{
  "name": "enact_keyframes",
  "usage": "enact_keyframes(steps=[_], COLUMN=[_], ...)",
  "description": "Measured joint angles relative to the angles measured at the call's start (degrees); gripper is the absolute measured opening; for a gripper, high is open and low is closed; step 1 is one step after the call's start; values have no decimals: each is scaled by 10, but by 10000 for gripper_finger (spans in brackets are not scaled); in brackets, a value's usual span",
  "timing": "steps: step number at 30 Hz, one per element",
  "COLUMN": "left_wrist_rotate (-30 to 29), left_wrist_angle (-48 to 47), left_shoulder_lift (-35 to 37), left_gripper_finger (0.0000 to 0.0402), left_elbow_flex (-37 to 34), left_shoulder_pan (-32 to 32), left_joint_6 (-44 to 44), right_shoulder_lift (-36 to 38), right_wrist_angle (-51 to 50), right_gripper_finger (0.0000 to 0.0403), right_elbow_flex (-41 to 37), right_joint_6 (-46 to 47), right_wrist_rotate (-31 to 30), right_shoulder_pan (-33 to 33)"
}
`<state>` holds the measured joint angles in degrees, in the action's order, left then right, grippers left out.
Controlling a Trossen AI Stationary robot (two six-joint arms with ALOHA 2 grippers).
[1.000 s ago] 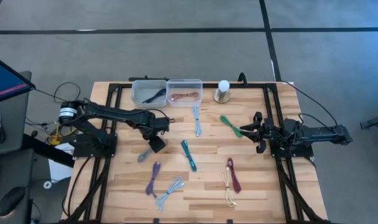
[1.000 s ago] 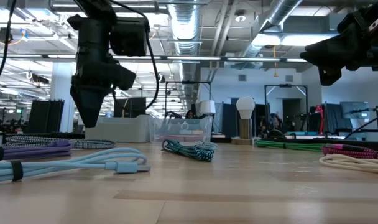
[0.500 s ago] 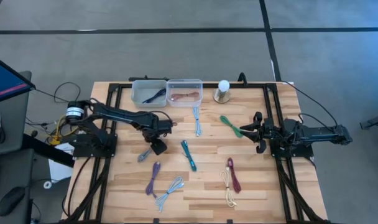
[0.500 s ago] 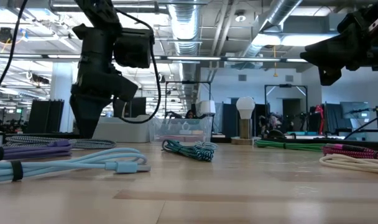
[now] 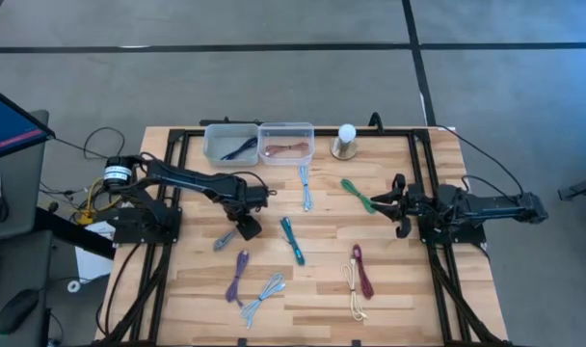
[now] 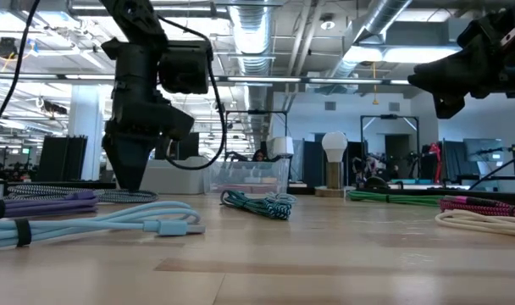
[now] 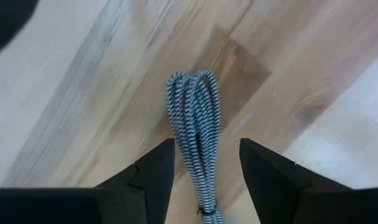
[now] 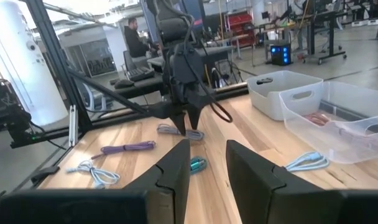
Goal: Pick & Place USB Port
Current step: Put the black and white USB cable into the gray bin
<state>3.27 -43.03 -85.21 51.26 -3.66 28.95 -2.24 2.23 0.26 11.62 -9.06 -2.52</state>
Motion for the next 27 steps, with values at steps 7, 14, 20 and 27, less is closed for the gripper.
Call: enact_keyframes(steps=[7,14,20,27], left_wrist_rotate=[-1,-10,6,-5], left_wrist_angle=[26,38,57,58], left_shoulder_lift=[3,12,14,25], left_gripper_finger=[163,80,22,22], left_elbow_flex=[-40,-44,-43,-44], left_shoulder_pan=[0,0,0,0], left_joint_6=[16,15,13,-20], right_shoulder_lift=[-4,-4,-4,-4], right_wrist_angle=[1,1,1,1], right_gripper_finger=[98,98,98,98], right_elbow_flex=[0,0,0,0], right_joint_6=[0,0,0,0], right_wrist_rotate=[0,0,0,0], right_shoulder_pan=[0,0,0,0])
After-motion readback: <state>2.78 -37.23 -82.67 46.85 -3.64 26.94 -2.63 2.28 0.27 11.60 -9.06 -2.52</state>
